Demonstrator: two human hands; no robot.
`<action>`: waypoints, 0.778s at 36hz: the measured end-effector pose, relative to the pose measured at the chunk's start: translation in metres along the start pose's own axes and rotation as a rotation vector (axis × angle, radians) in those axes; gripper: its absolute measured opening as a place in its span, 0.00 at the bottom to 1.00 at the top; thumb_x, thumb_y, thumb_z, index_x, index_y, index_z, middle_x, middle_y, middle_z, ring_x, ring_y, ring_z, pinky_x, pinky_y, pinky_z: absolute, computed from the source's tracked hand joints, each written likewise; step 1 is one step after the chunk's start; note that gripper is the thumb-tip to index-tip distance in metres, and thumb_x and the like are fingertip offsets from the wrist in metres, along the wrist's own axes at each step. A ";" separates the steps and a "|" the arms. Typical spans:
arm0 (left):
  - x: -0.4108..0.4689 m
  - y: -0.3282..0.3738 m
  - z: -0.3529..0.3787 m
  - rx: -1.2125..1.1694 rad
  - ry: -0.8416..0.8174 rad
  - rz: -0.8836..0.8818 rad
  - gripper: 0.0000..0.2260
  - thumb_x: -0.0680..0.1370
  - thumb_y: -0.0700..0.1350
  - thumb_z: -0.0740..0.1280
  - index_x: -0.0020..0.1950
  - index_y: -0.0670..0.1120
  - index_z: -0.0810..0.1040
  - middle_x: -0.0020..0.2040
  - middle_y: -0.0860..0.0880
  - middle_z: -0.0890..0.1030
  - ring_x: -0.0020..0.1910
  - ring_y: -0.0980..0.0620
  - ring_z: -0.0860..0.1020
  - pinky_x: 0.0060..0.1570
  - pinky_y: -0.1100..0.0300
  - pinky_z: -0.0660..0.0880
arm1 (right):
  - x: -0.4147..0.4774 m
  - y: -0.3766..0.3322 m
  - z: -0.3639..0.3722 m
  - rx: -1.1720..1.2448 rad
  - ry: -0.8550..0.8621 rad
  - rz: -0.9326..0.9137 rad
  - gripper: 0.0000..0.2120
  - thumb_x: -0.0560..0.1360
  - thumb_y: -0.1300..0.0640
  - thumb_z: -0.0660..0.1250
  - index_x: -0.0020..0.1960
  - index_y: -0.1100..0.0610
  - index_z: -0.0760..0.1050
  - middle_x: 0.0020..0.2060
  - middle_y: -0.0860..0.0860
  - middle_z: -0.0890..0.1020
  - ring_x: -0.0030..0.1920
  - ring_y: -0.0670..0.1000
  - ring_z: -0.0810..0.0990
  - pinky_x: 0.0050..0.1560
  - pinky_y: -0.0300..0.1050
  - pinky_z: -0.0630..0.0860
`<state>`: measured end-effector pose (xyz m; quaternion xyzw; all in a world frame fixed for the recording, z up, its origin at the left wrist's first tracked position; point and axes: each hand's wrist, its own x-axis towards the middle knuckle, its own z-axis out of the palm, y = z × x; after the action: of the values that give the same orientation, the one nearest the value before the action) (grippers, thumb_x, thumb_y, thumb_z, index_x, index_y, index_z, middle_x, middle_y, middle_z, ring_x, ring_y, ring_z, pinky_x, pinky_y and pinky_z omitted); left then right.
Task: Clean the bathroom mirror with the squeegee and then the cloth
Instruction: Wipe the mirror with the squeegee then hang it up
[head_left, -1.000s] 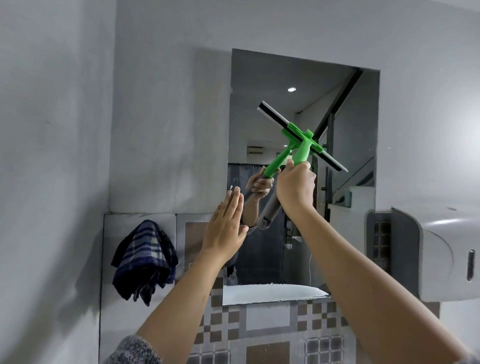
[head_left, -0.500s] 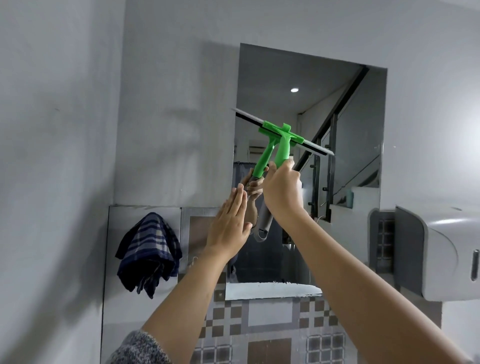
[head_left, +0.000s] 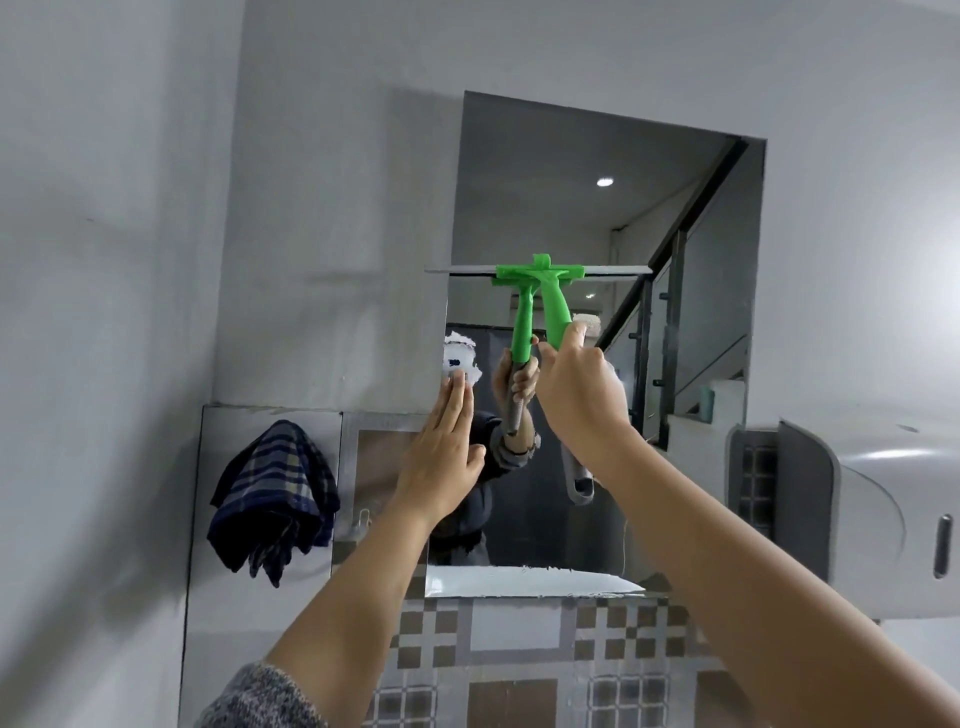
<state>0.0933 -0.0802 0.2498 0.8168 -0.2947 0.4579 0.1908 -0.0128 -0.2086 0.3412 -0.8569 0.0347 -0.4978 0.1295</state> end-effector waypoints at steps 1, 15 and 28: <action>0.002 -0.001 -0.001 -0.004 -0.001 -0.002 0.33 0.78 0.46 0.60 0.75 0.42 0.42 0.75 0.50 0.35 0.74 0.54 0.38 0.67 0.58 0.67 | 0.001 0.001 -0.002 -0.016 0.004 -0.011 0.24 0.82 0.52 0.51 0.71 0.67 0.55 0.48 0.63 0.81 0.48 0.62 0.81 0.34 0.45 0.68; 0.005 0.003 -0.004 -0.026 -0.020 -0.044 0.35 0.77 0.41 0.64 0.75 0.43 0.43 0.73 0.54 0.34 0.73 0.54 0.37 0.61 0.61 0.70 | 0.014 0.042 -0.017 -0.004 -0.001 -0.114 0.22 0.80 0.53 0.53 0.71 0.60 0.56 0.44 0.60 0.80 0.35 0.57 0.73 0.31 0.45 0.65; 0.006 0.010 0.001 -0.005 -0.019 -0.128 0.37 0.77 0.42 0.63 0.75 0.45 0.38 0.75 0.52 0.35 0.73 0.55 0.37 0.62 0.67 0.52 | 0.030 0.110 -0.040 -0.109 -0.024 -0.217 0.16 0.79 0.52 0.54 0.67 0.51 0.61 0.42 0.55 0.79 0.38 0.57 0.76 0.37 0.46 0.72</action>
<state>0.0898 -0.0900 0.2550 0.8377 -0.2447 0.4363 0.2190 -0.0248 -0.3279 0.3571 -0.8673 -0.0329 -0.4958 0.0282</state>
